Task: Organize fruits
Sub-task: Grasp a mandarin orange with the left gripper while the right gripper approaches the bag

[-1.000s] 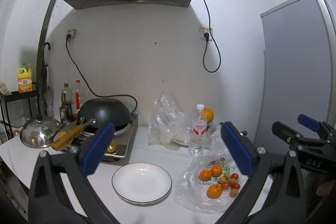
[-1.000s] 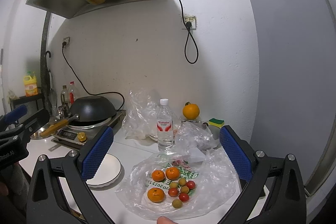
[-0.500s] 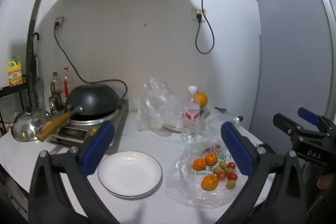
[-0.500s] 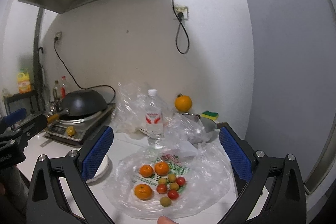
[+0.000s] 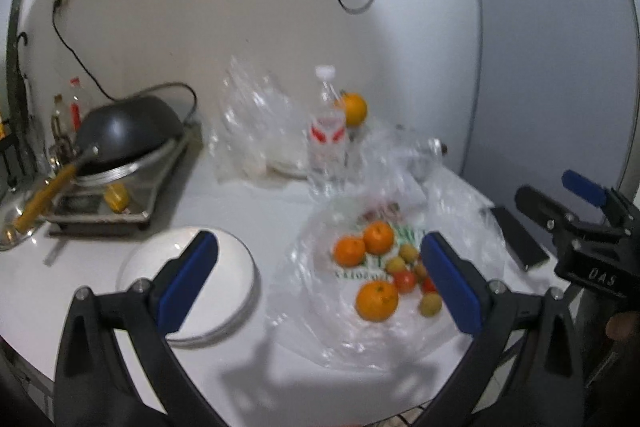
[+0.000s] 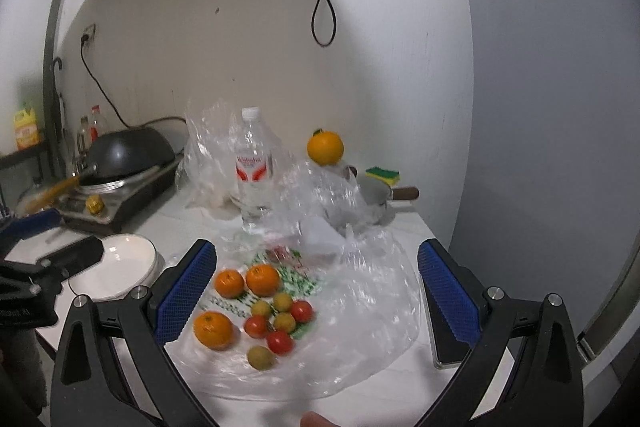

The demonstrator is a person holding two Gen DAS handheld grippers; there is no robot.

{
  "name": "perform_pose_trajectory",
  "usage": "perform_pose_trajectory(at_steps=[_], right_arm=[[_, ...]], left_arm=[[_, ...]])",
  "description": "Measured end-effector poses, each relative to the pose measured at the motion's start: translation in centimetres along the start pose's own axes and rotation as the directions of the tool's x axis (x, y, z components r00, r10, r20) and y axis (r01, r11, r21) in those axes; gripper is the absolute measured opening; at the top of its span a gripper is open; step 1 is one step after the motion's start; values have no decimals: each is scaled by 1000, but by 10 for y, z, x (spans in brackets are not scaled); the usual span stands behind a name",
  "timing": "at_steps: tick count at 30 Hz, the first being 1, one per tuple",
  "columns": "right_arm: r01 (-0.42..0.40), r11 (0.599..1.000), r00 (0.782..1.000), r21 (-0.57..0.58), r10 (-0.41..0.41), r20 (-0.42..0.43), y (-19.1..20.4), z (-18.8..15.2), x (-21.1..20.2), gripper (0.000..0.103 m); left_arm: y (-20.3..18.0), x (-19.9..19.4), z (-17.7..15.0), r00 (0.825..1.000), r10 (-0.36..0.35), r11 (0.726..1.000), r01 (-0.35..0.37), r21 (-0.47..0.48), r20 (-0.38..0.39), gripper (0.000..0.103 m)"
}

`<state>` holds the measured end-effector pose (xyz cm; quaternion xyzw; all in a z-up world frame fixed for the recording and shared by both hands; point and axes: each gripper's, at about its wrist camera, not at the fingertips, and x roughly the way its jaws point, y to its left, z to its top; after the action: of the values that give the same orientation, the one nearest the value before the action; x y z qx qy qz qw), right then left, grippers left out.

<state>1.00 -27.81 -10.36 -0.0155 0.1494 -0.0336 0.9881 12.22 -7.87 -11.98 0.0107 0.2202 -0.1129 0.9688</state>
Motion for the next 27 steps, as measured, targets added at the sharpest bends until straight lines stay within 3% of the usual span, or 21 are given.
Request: perform_pose_trajectory(at_steps=[9, 16, 20, 23, 27], right_arm=[[-13, 1000, 999, 25, 14, -39, -22, -21, 23, 94], [-44, 999, 997, 30, 46, -60, -35, -29, 39, 80], [-76, 996, 992, 37, 79, -94, -39, -36, 49, 79], [-89, 995, 990, 39, 93, -107, -41, -40, 53, 79], [-94, 995, 988, 46, 99, -122, -42, -45, 57, 79]], left_arm=[[-26, 40, -22, 994, 13, 998, -7, 57, -104, 102], [-45, 69, -36, 980, 23, 994, -1, 111, -199, 102], [-58, 86, -44, 972, 18, 990, 16, 142, -236, 102], [-65, 98, -49, 963, 14, 986, 31, 163, -269, 93], [-67, 111, -56, 950, 18, 985, 37, 170, -311, 89]])
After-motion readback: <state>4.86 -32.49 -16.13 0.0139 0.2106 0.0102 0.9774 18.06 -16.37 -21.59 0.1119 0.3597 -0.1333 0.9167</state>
